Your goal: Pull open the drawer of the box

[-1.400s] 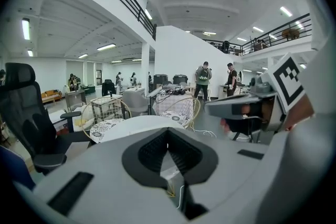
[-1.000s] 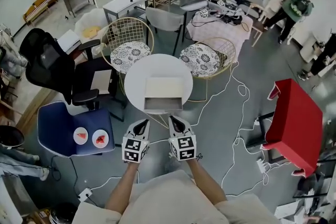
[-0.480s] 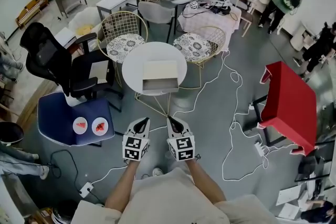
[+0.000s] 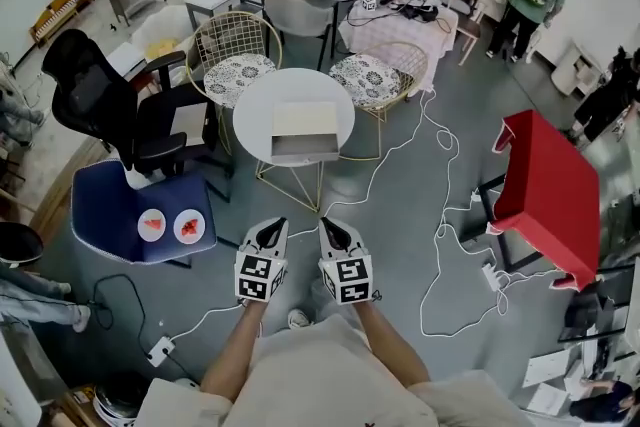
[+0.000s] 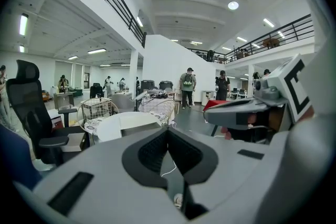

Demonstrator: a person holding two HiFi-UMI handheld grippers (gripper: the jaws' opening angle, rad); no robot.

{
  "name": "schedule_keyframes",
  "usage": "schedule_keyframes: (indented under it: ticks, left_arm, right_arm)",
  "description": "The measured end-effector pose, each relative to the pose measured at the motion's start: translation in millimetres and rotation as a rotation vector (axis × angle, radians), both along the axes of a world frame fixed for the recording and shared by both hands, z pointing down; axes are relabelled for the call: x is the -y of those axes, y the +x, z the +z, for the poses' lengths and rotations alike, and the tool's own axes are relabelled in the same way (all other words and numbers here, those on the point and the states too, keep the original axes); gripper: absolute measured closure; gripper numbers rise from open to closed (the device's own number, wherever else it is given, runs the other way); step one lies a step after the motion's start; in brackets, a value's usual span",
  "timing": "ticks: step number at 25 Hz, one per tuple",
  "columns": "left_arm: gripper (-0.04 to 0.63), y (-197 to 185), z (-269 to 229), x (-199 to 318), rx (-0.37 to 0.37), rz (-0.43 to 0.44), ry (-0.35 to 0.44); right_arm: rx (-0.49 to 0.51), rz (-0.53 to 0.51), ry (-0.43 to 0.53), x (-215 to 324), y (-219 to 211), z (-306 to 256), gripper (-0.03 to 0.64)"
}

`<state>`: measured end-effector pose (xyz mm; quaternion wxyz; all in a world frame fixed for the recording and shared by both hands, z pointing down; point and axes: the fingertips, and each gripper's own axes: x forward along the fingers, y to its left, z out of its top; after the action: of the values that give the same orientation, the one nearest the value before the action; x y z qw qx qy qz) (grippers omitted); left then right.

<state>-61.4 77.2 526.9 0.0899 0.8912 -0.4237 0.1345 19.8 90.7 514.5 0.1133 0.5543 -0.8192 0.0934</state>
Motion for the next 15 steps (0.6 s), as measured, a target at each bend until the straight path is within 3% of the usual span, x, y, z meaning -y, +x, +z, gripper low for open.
schedule_keyframes:
  ticks: [15]
  left_arm:
    - [0.584, 1.7, 0.2, -6.1, 0.004, -0.012, 0.008]
  right_arm:
    - [-0.005, -0.018, -0.005, -6.1, 0.1, 4.7, 0.601]
